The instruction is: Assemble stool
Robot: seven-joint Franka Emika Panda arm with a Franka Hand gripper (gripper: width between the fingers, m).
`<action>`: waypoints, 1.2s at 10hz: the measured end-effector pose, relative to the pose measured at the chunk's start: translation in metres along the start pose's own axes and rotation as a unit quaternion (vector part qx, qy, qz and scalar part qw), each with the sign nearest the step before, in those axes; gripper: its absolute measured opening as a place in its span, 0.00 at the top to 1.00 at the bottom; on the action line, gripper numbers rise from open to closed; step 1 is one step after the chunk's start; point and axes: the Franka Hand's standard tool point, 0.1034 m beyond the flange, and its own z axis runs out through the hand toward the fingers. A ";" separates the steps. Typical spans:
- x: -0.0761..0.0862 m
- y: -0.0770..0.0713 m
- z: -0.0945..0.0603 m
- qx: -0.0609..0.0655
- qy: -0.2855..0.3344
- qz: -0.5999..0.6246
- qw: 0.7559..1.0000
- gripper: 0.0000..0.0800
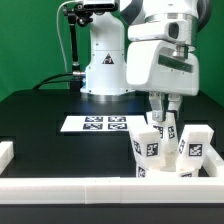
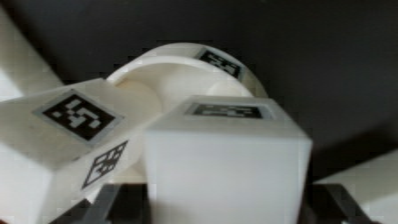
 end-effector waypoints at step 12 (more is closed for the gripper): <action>0.013 -0.021 0.006 0.032 -0.006 0.495 0.869 0.57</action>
Offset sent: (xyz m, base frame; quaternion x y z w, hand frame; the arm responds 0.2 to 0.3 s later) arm 0.0024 0.0116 -0.0125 0.0407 -0.0391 0.3112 0.9487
